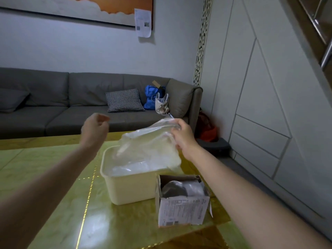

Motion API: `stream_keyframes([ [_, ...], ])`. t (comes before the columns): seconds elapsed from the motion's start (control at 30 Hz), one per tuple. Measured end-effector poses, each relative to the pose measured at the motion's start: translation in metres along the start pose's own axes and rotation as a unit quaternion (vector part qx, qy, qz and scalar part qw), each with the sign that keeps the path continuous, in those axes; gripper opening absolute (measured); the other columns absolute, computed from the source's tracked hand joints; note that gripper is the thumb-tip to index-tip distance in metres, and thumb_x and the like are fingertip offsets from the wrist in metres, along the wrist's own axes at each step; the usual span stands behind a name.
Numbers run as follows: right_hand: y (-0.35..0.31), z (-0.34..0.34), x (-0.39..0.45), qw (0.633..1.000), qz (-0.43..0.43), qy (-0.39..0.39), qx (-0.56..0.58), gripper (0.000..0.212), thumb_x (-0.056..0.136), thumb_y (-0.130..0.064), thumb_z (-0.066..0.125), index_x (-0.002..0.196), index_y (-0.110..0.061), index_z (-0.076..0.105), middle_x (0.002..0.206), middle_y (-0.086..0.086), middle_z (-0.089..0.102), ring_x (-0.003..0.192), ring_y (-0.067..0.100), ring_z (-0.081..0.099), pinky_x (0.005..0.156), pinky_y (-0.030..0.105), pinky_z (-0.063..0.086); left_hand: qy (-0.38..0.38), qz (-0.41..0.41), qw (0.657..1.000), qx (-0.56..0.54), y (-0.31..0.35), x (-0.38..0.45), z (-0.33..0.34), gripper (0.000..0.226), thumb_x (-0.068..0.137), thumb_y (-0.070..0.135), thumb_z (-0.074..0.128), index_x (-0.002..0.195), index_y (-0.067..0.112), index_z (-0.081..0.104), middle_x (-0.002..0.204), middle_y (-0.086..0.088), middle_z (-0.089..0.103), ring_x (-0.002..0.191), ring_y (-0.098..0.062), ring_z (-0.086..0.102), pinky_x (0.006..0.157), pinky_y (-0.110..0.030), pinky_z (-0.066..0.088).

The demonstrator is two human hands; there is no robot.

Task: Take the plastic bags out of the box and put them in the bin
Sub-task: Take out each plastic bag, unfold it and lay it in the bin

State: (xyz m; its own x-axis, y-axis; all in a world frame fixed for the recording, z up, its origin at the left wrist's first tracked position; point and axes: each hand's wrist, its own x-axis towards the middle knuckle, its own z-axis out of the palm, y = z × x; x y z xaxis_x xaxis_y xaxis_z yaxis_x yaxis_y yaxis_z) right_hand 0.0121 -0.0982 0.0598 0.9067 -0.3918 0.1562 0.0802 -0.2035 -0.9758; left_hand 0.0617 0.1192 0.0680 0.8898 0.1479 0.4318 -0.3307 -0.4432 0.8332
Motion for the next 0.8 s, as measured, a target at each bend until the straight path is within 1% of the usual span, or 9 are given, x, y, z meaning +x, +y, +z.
stream_keyframes([
  [0.07,0.007,0.022,0.004,0.999,0.023,-0.012,0.032,0.038,0.091,0.002,0.037,0.116,-0.022,0.052,0.070,-0.001,0.043,0.049,0.011,0.029,0.032,0.015,0.021,-0.032,0.134,0.988,0.073,0.007,-0.001,0.009,0.026,0.090,0.004,0.049,0.113,0.007,0.060,0.116,-0.014,0.056,0.107,-0.027,0.053,0.088,-0.034,0.040],
  [0.13,0.013,0.037,0.010,0.997,0.056,0.010,0.058,0.049,0.087,0.007,0.028,0.119,-0.023,0.050,0.071,0.001,0.045,0.047,0.011,0.027,0.033,0.016,0.021,-0.135,0.232,0.950,0.161,0.008,-0.007,0.026,0.031,0.091,0.016,0.053,0.122,0.014,0.056,0.130,-0.009,0.051,0.123,-0.028,0.044,0.101,-0.036,0.036],
  [0.23,0.022,0.048,0.018,0.994,0.107,0.000,0.030,0.053,0.087,0.009,0.023,0.122,-0.025,0.044,0.097,0.011,0.059,0.049,0.012,0.031,0.032,0.016,0.024,-0.309,0.175,0.877,0.323,-0.003,-0.014,0.048,0.054,0.092,0.042,0.047,0.142,0.031,0.029,0.154,0.001,0.021,0.143,-0.027,0.012,0.114,-0.046,0.017],
  [0.33,0.035,0.046,0.024,0.984,0.112,-0.043,-0.134,0.051,0.092,0.008,0.030,0.136,-0.017,0.035,0.122,0.014,0.054,0.058,0.014,0.043,0.039,0.019,0.032,-0.405,0.127,0.801,0.422,-0.024,-0.011,0.062,0.055,0.092,0.046,0.045,0.142,0.036,0.026,0.157,0.000,0.008,0.144,-0.032,-0.004,0.114,-0.053,0.011],
  [0.47,0.047,0.035,0.034,0.887,-0.030,-0.080,-0.454,0.057,0.090,0.006,0.040,0.142,-0.012,0.026,0.132,0.014,0.044,0.105,0.029,0.051,0.069,0.031,0.040,-0.464,0.121,0.750,0.455,-0.040,-0.008,0.079,0.056,0.091,0.044,0.048,0.142,0.031,0.030,0.157,-0.002,0.011,0.144,-0.031,-0.006,0.115,-0.050,0.004],
  [0.53,0.042,0.030,0.038,0.824,-0.143,-0.100,-0.539,0.050,0.091,-0.002,0.046,0.138,-0.015,0.035,0.138,0.011,0.035,0.124,0.030,0.036,0.091,0.036,0.037,-0.471,0.123,0.736,0.470,-0.045,-0.007,0.087,0.056,0.092,0.043,0.049,0.143,0.032,0.029,0.156,-0.002,0.012,0.144,-0.030,-0.005,0.115,-0.050,0.005],
  [0.6,0.036,0.030,0.043,0.788,-0.200,-0.184,-0.552,0.041,0.092,-0.016,0.055,0.132,-0.018,0.046,0.138,0.007,0.036,0.127,0.027,0.034,0.101,0.037,0.035,-0.478,0.124,0.723,0.484,-0.049,-0.005,0.090,0.053,0.094,0.040,0.047,0.143,0.034,0.029,0.157,-0.002,0.011,0.144,-0.031,0.000,0.115,-0.049,0.009],
  [0.7,0.041,0.040,0.044,0.772,-0.058,-0.356,-0.524,0.060,0.088,-0.029,0.065,0.141,-0.021,0.038,0.143,0.007,0.037,0.113,0.024,0.049,0.083,0.031,0.047,-0.496,0.121,0.723,0.465,-0.052,-0.002,0.092,0.049,0.097,0.030,0.043,0.144,0.031,0.028,0.155,-0.004,0.016,0.142,-0.027,0.016,0.115,-0.041,0.016],
  [0.8,0.055,0.051,0.043,0.704,0.016,-0.384,-0.597,0.063,0.091,-0.025,0.059,0.146,-0.019,0.029,0.145,0.009,0.036,0.113,0.027,0.051,0.088,0.035,0.050,-0.510,0.124,0.717,0.458,-0.050,-0.003,0.090,0.049,0.099,0.024,0.039,0.146,0.028,0.025,0.153,-0.002,0.022,0.139,-0.022,0.024,0.112,-0.034,0.019],
])
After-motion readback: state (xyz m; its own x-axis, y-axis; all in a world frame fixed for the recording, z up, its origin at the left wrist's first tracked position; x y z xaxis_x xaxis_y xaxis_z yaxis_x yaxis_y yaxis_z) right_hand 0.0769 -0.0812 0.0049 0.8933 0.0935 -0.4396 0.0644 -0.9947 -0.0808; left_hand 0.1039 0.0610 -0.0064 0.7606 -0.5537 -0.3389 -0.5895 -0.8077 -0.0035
